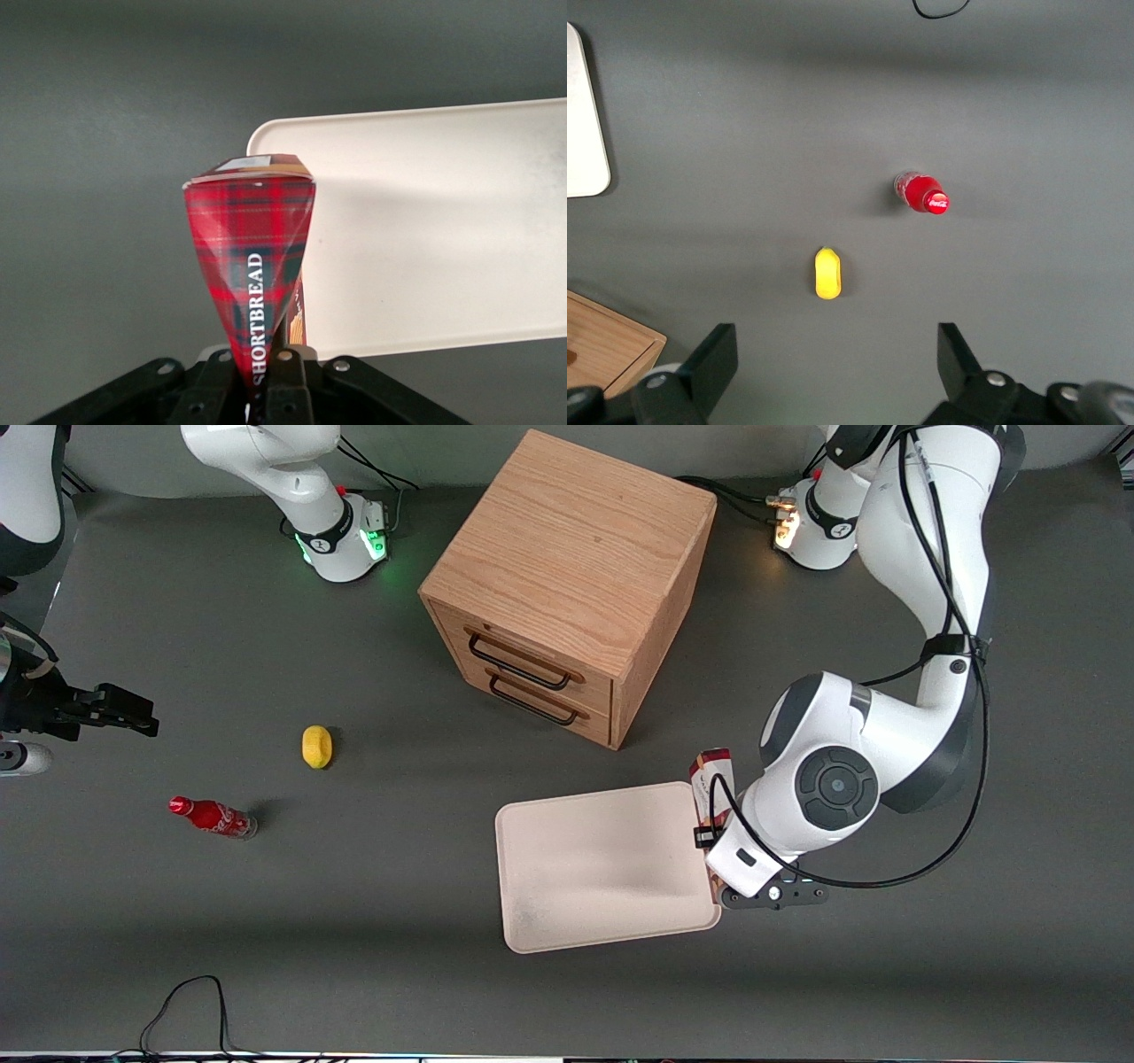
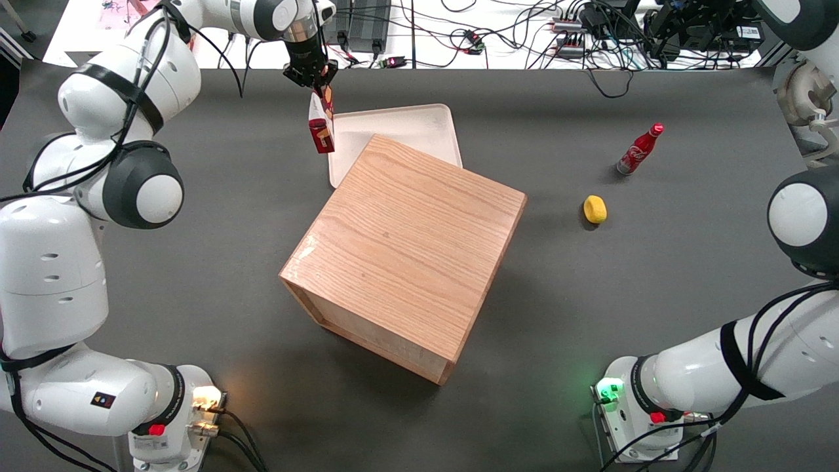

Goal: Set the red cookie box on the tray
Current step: 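Carry the box with the left gripper over the white tray's corner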

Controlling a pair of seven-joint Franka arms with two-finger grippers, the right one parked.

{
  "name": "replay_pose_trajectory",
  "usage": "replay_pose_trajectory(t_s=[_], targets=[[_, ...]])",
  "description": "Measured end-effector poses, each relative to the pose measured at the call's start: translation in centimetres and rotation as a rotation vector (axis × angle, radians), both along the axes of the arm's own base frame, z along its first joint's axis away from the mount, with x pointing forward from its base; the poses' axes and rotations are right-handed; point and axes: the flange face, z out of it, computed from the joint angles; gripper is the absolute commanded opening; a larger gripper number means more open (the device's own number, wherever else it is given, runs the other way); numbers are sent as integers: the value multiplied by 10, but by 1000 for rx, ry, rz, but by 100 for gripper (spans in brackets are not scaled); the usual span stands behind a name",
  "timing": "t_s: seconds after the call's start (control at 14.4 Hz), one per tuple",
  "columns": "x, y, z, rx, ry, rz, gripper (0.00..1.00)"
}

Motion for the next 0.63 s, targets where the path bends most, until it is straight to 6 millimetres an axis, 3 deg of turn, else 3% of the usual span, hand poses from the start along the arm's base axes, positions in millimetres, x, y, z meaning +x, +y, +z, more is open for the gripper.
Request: replay_pose_trajectory(t_s=[0.14,0.49,0.63], targets=[[3,1,-10,10,-1,37,0],[1,-17,-64,24,-8,32,0],[-2,-21,-76,43,-12,18,0]])
